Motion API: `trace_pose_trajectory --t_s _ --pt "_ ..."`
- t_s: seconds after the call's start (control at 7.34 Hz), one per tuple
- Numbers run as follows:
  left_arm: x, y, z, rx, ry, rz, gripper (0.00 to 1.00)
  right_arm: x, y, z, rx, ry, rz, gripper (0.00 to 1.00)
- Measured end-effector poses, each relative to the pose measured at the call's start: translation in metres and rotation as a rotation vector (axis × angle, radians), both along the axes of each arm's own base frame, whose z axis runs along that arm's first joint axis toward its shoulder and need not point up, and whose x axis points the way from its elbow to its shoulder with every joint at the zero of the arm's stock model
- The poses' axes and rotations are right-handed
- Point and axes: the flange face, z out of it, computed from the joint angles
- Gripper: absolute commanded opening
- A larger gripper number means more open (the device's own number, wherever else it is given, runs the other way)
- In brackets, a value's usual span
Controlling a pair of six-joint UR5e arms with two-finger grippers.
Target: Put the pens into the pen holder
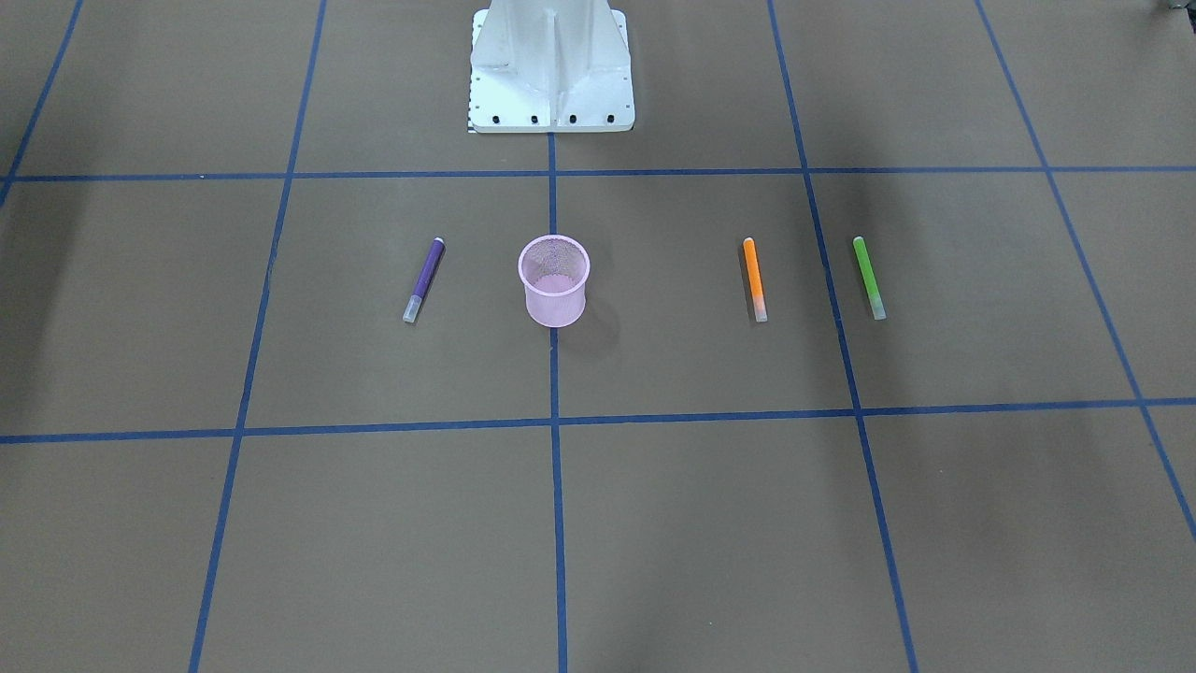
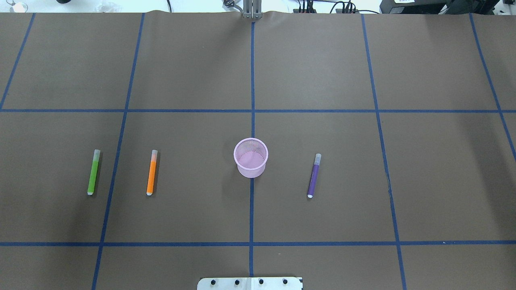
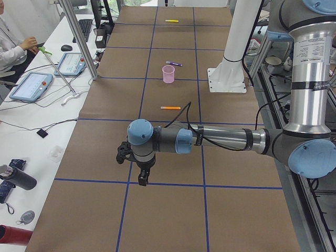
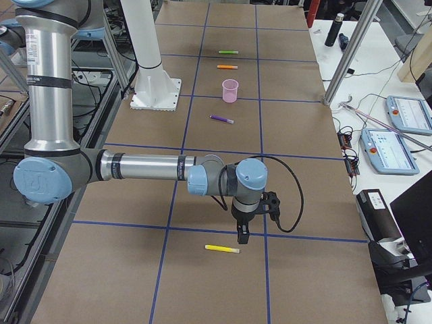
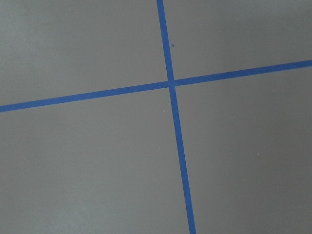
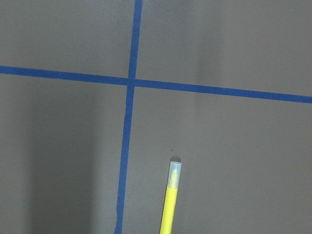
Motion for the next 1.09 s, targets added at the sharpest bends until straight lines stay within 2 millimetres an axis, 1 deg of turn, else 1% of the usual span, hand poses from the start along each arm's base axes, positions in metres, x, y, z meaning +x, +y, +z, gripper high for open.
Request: trace_pose_trajectory --t_s 0.14,0.27,0.41,0.54,0.68,0.82,0.95,1.09 --pt "0.0 -0.002 -0.005 0.019 0.0 -0.002 1.0 0.0 -0.003 -0.005 0.011 0.001 0.001 1.0" --pt "0.0 -0.005 -0.014 0.063 0.001 -0.004 1.0 0.0 -0.008 -0.016 0.033 0.002 0.001 1.0" --pt "0.0 -0.01 -0.024 0.123 0.002 -0.005 1.0 0.0 -0.015 -0.03 0.061 0.002 0.001 1.0" --pt "0.0 -0.017 -0.035 0.196 0.002 -0.006 1.0 0.0 -0.026 -0.046 0.094 0.001 0.001 1.0" --pt "0.0 -0.027 -0.049 0.275 -0.003 -0.009 1.0 0.0 -0.034 -0.057 0.126 0.0 0.002 1.0" --pt "-0.001 -0.035 -0.06 0.337 -0.011 -0.011 1.0 0.0 -0.033 -0.057 0.161 -0.001 0.004 1.0" --pt "-0.001 -0.039 -0.066 0.369 -0.013 -0.012 1.0 0.0 -0.022 -0.048 0.199 -0.002 0.009 1.0" --pt "-0.001 -0.04 -0.069 0.383 -0.014 -0.011 1.0 0.001 -0.007 -0.03 0.224 -0.006 0.033 0.99"
